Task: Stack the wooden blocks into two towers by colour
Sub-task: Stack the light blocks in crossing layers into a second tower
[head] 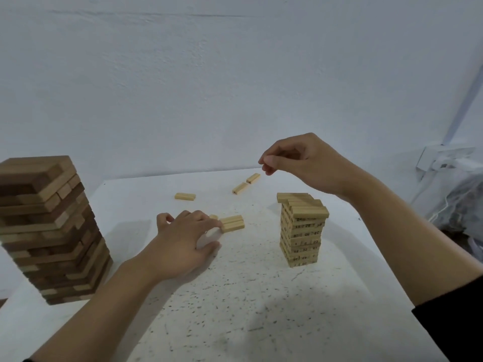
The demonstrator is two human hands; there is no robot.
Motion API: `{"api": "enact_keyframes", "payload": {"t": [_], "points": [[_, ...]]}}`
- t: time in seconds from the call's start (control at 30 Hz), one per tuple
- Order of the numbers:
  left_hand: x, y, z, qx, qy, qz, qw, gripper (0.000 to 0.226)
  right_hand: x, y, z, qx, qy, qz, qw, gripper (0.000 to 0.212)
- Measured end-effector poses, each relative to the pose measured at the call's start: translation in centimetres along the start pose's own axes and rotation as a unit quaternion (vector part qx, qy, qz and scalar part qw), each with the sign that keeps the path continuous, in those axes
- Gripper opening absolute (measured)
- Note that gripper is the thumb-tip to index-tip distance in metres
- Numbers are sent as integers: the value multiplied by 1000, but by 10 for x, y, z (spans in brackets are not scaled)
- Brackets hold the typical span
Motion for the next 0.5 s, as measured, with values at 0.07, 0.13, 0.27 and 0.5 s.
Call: {"api": "enact_keyframes", "payload": {"t": [0.07, 0.13, 0.27, 0.5], "points": [[-5, 1, -4, 7, -16, -16, 1000, 58, 9, 15, -4, -28, -9, -11, 1000, 14], [-8, 2, -8, 10, -13, -10, 1000, 66, 25, 30, -8, -53, -6, -27, 998, 13], [-12, 6, -20, -7, 8, 4, 1000, 41, 59, 48, -13, -83, -2, -59, 995, 13], [-19, 17, -36, -26, -6, 20, 999, 38, 124, 11, -16, -8, -4, -86, 996, 22]]}}
Point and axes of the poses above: each hand's wrist, its own z-axis towards the middle knuckle, its own x-axis out of the palm, y = z × x, the point moved 7 cm from there along z, towards the middle knuckle, and after that the axes turned 1 degree about x, right-handed, at the moved point
